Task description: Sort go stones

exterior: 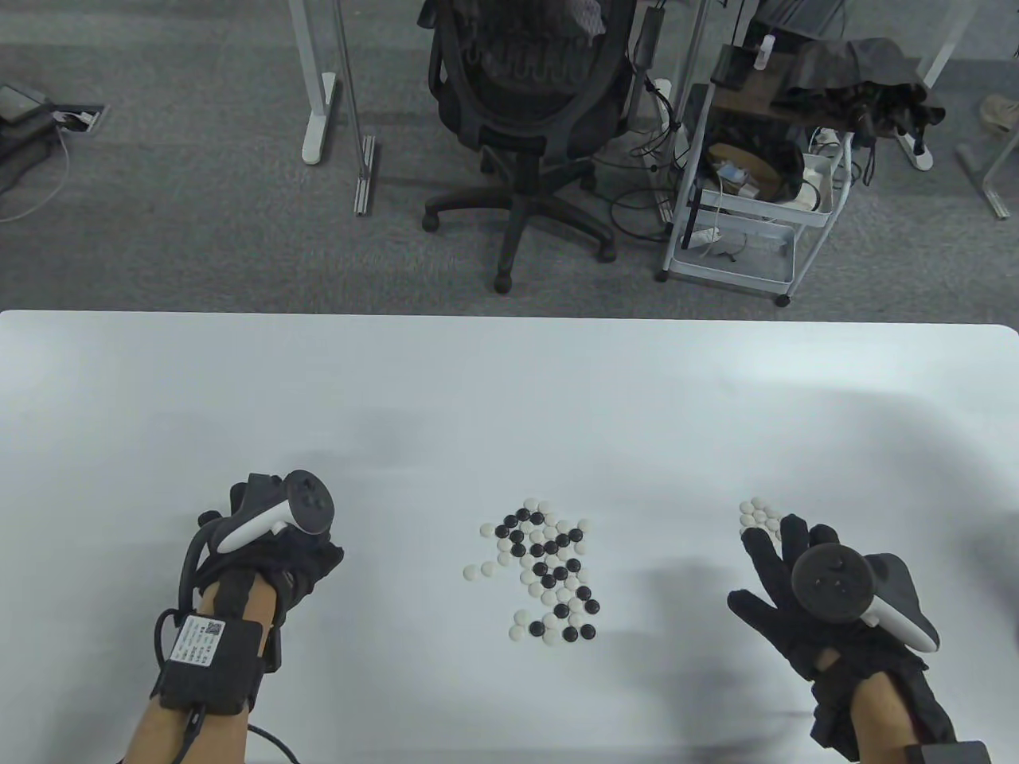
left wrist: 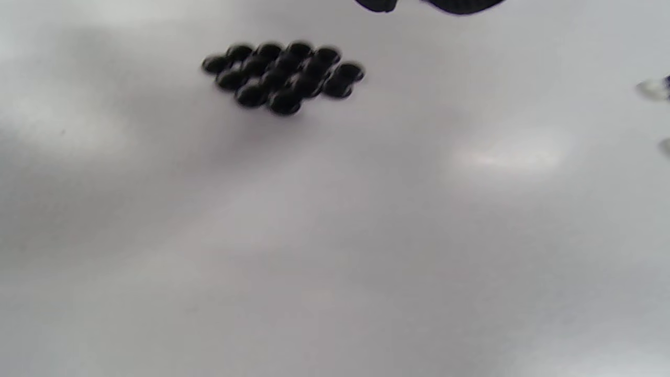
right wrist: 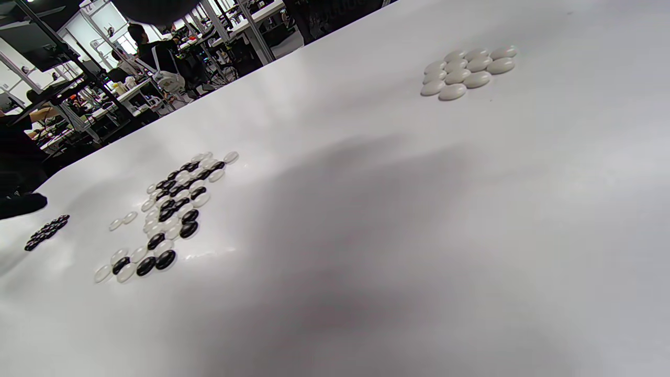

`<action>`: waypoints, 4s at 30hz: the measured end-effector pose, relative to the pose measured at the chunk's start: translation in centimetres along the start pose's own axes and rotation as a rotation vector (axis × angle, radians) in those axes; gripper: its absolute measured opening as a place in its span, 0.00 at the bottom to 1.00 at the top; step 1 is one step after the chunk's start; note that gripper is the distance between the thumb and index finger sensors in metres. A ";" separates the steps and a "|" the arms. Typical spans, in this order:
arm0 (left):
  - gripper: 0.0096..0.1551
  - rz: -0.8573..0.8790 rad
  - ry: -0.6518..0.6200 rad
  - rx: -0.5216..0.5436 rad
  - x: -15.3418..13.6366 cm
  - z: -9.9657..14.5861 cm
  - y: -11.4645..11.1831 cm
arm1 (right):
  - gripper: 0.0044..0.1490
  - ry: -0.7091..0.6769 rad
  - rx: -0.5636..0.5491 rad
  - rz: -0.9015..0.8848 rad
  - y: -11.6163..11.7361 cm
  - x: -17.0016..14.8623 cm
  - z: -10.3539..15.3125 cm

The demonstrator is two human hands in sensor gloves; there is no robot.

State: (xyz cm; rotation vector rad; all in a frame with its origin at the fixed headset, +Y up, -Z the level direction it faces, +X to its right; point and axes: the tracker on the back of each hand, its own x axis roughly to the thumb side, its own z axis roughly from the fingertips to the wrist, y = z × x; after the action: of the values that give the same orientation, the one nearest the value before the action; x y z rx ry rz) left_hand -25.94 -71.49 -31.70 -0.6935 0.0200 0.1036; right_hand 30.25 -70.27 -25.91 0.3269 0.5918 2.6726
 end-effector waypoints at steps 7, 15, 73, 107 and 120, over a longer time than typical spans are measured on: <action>0.47 -0.158 -0.165 0.312 4.5 6.2 2.0 | 0.52 -0.017 -0.019 -0.001 -0.1 0.1 0.0; 0.48 -0.278 -0.280 0.541 6.2 10.6 0.0 | 0.52 -0.024 -0.019 0.000 0.0 0.1 -0.1; 0.47 -0.214 -0.350 0.529 3.5 8.4 -5.1 | 0.41 0.097 0.395 0.010 2.1 10.6 -17.7; 0.48 -0.202 -0.326 0.511 3.1 8.1 -5.0 | 0.41 0.505 0.291 0.067 -2.4 -2.7 -14.7; 0.48 -0.187 -0.316 0.520 2.7 8.2 -4.8 | 0.41 0.289 0.324 0.065 -3.1 2.8 -14.7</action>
State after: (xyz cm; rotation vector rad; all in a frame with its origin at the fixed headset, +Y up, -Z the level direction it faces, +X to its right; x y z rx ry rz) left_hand -22.85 -69.68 -22.54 -0.1517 -0.3107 0.0245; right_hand 24.29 -71.76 -39.89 0.0438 1.1253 2.7015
